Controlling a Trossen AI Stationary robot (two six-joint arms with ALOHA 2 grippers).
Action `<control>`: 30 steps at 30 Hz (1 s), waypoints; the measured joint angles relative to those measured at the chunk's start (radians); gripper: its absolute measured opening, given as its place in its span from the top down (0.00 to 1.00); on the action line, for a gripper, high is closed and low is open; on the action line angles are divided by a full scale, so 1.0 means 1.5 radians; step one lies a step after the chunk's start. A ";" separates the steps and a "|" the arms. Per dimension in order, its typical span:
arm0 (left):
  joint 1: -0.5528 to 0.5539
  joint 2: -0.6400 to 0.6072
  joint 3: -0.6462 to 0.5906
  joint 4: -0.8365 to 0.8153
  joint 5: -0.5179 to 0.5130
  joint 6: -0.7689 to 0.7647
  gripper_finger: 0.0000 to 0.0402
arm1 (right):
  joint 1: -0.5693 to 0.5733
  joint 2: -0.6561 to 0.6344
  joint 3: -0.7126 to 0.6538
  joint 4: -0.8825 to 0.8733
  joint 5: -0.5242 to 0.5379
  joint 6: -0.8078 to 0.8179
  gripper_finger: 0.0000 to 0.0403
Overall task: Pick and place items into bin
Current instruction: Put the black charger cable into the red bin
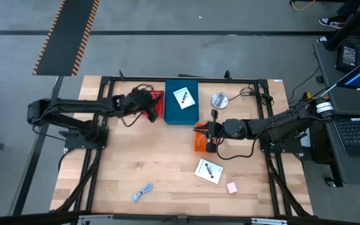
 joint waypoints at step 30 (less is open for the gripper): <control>0.115 0.233 0.052 -0.002 0.017 -0.045 0.87 | -0.015 0.000 0.000 -0.075 0.000 0.012 0.97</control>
